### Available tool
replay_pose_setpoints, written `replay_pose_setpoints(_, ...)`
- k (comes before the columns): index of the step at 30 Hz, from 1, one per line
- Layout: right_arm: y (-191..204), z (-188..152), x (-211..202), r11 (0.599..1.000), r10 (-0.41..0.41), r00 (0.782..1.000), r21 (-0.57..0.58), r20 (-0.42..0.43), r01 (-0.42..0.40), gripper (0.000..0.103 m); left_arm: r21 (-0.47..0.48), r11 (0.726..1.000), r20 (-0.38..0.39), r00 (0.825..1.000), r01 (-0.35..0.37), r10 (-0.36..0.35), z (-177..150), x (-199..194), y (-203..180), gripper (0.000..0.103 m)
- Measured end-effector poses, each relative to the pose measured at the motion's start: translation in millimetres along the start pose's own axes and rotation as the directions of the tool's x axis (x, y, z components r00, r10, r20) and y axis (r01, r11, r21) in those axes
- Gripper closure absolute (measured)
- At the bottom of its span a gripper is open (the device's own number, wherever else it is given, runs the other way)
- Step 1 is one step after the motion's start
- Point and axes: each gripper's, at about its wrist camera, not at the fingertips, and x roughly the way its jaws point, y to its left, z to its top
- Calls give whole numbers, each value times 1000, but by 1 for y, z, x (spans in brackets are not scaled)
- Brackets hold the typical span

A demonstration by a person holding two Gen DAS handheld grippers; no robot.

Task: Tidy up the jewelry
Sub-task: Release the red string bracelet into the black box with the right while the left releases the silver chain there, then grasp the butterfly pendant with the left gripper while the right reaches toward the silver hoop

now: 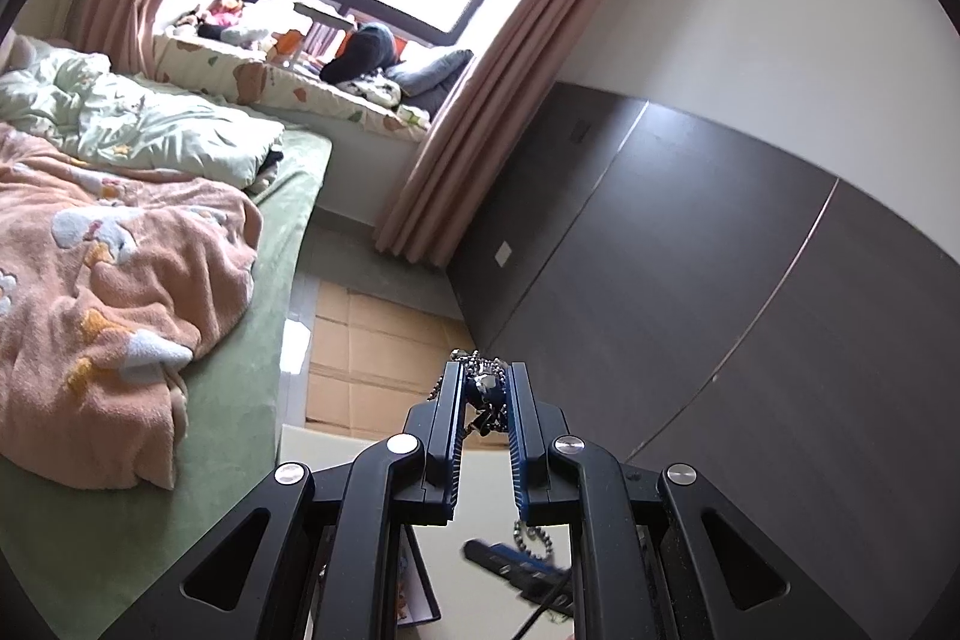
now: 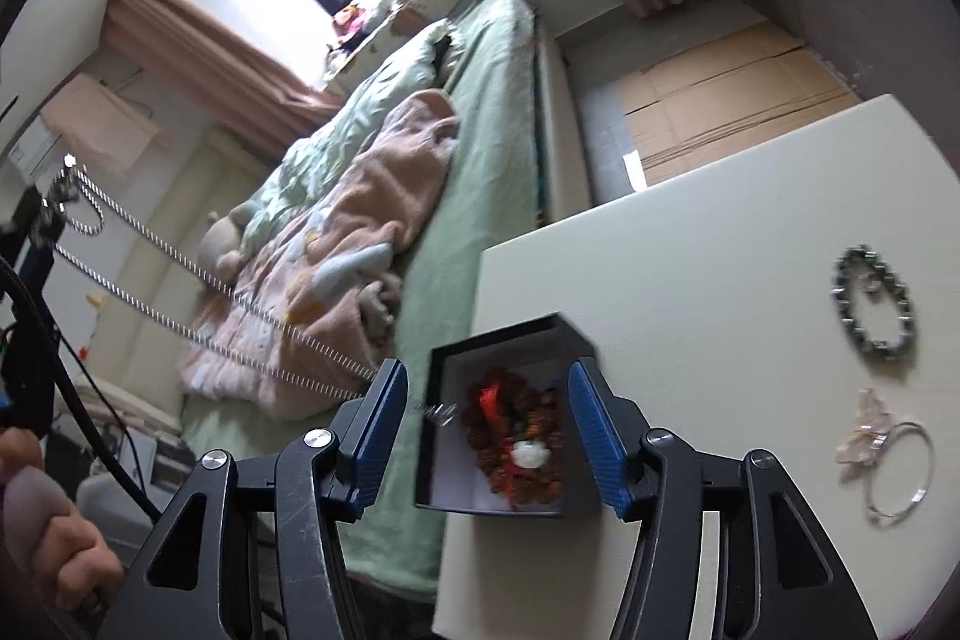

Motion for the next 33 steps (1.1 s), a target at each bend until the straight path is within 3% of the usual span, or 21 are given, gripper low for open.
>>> replay_pose_setpoints(9,-31,4,-42,997,-73,996,37,52,71,46,31,999,-101,994,-44,47,-30,26,3,89)
replay_pose_setpoints(14,-52,7,-62,993,-92,992,82,81,85,46,48,993,-183,976,-110,117,-50,48,15,89)
replay_pose_setpoints(20,-72,9,-81,986,-118,987,134,112,103,46,55,978,-304,929,-202,209,-80,84,37,89)
replay_pose_setpoints(27,-82,11,-94,983,-128,984,147,126,109,46,54,965,-458,852,-259,254,-107,115,55,86)
replay_pose_setpoints(29,-86,12,-100,982,-134,982,151,131,114,46,64,964,-472,843,-257,256,-112,119,52,70)
replay_pose_setpoints(31,-92,13,-106,978,-153,980,159,131,132,46,71,967,-471,847,-243,247,-114,121,47,54)
replay_pose_setpoints(33,-100,12,-111,971,-186,976,171,114,165,46,79,970,-464,853,-230,240,-115,121,39,51)
